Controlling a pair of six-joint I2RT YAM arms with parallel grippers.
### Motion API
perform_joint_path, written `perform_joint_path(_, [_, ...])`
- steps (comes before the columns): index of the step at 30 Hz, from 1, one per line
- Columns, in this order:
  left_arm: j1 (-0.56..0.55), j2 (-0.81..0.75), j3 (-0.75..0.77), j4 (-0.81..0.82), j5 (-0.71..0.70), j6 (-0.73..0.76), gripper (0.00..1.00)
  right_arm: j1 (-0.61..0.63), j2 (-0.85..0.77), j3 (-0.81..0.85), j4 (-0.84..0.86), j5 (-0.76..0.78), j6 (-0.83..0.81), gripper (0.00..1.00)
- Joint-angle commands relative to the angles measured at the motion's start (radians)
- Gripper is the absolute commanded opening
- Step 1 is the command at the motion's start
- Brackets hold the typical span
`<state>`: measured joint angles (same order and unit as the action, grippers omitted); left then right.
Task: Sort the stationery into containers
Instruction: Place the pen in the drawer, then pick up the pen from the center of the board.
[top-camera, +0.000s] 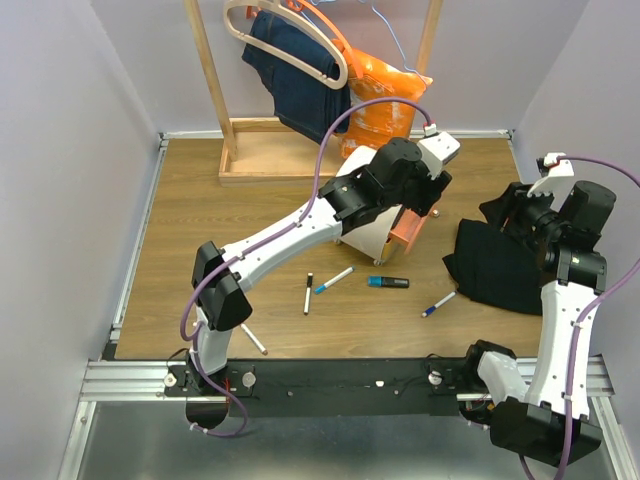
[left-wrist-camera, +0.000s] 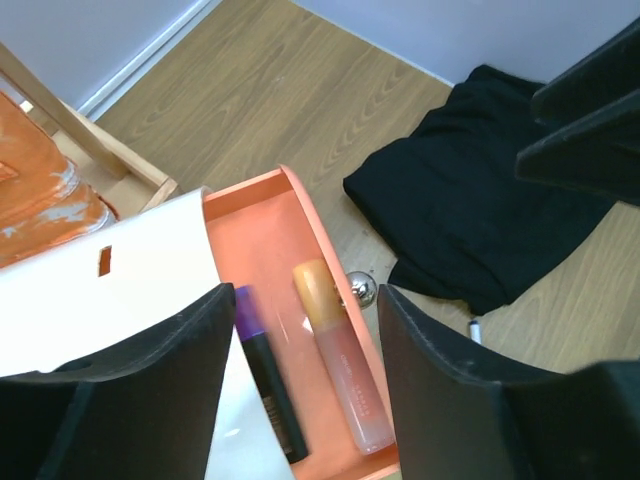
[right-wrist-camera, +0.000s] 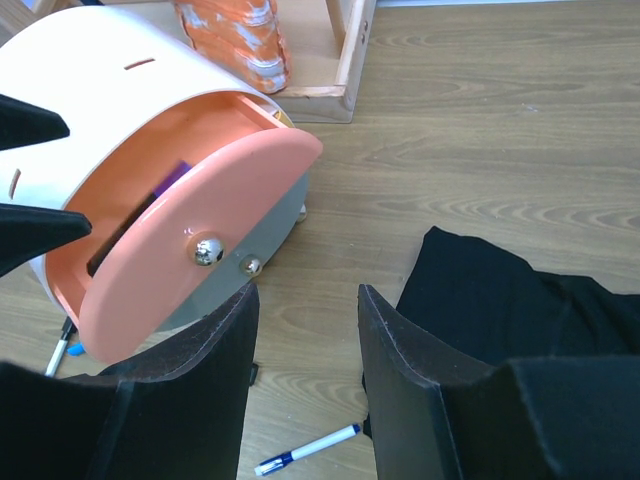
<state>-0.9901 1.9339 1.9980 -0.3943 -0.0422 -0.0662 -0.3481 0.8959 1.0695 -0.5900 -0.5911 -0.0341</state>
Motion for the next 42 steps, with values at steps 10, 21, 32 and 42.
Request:
perform_joint_path(10, [0.039,-0.523,-0.336,-0.098,-0.200,0.013,0.79,0.001,0.028,0.027,-0.054,-0.016,-0.085,0.52])
perform_joint_path(21, [0.238,-0.656,-0.913,-0.183,-0.042,-0.207,0.57,0.001,0.034,-0.009,-0.050,-0.032,-0.035,0.53])
perform_joint_path(32, [0.292,-0.455,-0.953,-0.110,0.033,-0.299,0.45,0.001,0.014,-0.034,-0.074,-0.003,-0.039,0.52])
perform_joint_path(42, [0.309,-0.326,-0.941,-0.101,0.015,-0.420,0.54,0.001,0.009,-0.057,-0.060,0.004,-0.038,0.52])
